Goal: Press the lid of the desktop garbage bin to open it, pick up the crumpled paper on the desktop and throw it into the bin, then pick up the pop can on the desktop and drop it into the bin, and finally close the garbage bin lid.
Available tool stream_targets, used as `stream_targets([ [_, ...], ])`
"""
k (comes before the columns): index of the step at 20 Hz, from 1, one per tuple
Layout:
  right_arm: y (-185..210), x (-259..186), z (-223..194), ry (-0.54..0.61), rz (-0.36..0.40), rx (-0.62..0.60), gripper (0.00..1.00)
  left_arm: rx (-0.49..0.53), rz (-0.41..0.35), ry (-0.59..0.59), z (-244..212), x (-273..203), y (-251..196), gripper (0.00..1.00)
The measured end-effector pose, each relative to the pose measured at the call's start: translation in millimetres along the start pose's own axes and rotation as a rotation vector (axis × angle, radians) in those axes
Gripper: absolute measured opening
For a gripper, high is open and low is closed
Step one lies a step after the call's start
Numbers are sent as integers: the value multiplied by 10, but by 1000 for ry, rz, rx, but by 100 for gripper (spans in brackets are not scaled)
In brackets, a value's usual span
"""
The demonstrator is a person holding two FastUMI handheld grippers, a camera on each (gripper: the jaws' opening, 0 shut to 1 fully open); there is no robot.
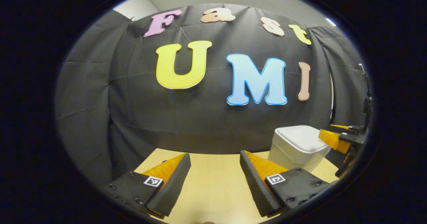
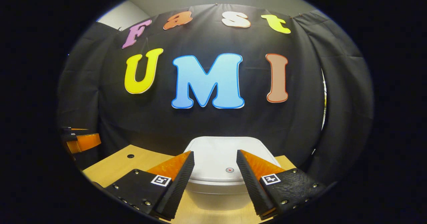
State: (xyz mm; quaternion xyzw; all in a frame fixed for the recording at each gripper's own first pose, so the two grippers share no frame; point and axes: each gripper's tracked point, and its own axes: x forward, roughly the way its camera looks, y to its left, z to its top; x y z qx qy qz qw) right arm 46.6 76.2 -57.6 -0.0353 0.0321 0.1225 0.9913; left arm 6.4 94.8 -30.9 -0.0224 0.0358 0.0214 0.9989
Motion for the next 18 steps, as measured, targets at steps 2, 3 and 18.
stream_targets([
  [2, 211, -205, 57, -26, 2, -5, 83, -3, -28, -9, 40, -83, -103, 99],
  [3, 254, -294, 75, -30, -3, -5, 83, 0, -44, -9, 42, -112, -158, 99],
  [18, -1209, -1138, -83, -61, 54, -13, 82, 16, -63, -74, -60, -841, -2481, 99],
])
